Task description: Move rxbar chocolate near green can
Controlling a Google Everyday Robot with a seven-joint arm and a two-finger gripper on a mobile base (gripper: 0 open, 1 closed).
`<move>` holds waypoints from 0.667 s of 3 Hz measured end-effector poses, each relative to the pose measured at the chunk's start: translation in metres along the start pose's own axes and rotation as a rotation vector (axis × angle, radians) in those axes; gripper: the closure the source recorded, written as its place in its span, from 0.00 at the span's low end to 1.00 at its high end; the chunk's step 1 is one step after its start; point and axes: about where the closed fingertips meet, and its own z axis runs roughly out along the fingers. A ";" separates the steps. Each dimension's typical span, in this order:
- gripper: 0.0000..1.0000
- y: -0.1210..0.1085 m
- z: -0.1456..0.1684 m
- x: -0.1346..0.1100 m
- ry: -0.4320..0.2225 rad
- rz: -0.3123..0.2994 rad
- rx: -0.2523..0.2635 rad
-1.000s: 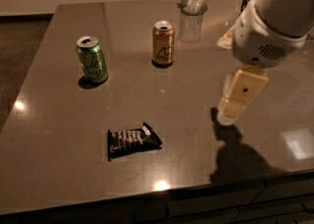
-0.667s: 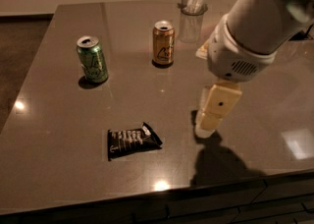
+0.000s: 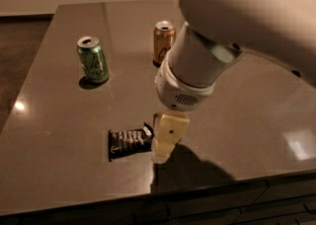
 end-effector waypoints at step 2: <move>0.00 0.014 0.047 -0.022 -0.017 -0.026 -0.064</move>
Offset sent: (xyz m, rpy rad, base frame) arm -0.0120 0.0514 -0.0624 0.0234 0.0827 0.0639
